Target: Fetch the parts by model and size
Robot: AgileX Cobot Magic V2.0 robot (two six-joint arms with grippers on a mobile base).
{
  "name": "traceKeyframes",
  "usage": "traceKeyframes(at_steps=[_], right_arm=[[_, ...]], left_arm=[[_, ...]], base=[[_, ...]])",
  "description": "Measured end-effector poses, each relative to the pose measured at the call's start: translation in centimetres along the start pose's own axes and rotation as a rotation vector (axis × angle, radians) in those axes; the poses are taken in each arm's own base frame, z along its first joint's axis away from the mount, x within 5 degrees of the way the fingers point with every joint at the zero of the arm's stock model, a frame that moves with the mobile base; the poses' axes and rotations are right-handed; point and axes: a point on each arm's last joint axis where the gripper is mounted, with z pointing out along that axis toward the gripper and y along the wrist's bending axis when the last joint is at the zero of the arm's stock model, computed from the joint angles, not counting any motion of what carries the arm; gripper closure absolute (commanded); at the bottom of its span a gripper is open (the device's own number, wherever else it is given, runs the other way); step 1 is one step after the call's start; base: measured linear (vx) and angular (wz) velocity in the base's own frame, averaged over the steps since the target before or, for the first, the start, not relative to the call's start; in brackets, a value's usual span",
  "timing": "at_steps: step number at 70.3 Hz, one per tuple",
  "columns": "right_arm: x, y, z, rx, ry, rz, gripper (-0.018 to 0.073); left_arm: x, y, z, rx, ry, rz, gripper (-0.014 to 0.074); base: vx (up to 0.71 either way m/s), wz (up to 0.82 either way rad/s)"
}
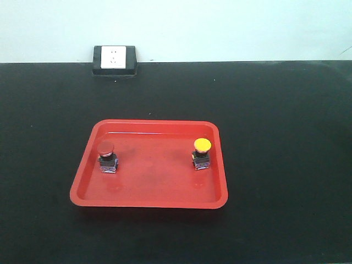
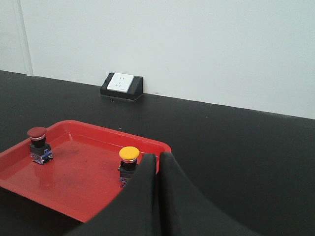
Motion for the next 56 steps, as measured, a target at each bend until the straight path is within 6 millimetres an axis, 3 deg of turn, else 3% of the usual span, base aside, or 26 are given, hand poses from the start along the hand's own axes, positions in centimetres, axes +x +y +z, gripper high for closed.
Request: traceKeyframes(at_steps=[56], right_arm=[[0.48, -0.05, 0.0, 0.015, 0.003, 0.007, 0.0569]], left_arm=[[0.0, 0.0, 0.0, 0.0, 0.0, -0.002, 0.0604]], base=[[0.0, 0.0]])
